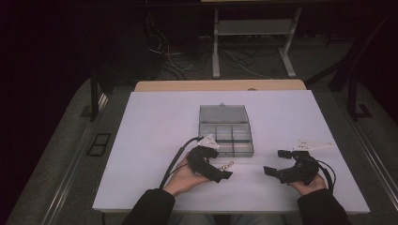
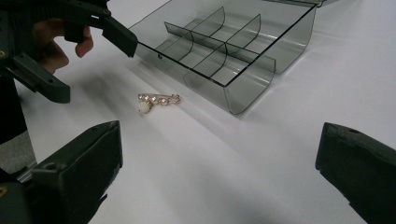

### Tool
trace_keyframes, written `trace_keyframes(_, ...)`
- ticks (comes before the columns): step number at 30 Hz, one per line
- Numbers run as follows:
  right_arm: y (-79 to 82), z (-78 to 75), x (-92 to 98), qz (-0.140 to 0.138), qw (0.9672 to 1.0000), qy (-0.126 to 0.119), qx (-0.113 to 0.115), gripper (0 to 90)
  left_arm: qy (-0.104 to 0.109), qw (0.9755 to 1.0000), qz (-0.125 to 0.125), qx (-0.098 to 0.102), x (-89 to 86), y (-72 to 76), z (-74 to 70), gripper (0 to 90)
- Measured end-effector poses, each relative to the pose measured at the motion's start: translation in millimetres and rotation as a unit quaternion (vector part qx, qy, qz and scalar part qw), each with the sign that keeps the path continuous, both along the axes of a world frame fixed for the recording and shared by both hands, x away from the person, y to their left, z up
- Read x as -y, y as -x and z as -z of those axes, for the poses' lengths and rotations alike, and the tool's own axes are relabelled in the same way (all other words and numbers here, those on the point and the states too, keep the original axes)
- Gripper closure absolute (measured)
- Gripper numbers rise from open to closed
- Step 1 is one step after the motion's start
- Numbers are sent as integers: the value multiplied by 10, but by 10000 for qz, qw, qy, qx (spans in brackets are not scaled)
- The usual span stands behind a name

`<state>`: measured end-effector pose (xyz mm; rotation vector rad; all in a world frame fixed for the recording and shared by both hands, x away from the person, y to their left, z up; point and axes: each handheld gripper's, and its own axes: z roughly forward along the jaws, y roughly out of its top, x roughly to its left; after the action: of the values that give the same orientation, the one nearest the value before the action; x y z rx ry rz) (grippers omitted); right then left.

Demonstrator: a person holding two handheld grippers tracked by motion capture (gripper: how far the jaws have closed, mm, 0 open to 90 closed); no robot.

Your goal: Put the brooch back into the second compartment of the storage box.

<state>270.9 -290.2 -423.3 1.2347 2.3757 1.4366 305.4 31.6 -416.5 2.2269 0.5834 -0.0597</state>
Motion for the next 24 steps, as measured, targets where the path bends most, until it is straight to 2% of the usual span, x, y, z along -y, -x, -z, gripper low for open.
trace_keyframes(6, -3, 3, -3, -16, 10000, 17, -17, 4, -135, 9999, 44, -47, 63, -4, 64, 165)
trace_keyframes(10, -4, 5, -2, -24, 10000, 22, -23, 4, -231, 9997, 60, -83, 91, -19, 106, 247)
trace_keyframes(16, -8, 12, -8, -66, 10000, 47, -33, 4, -221, 9997, -60, -77, 138, -38, 158, 363)
trace_keyframes(24, -9, 11, -7, -88, 9999, 30, -44, 4, -385, 9992, -138, -9, 223, -63, 223, 456)
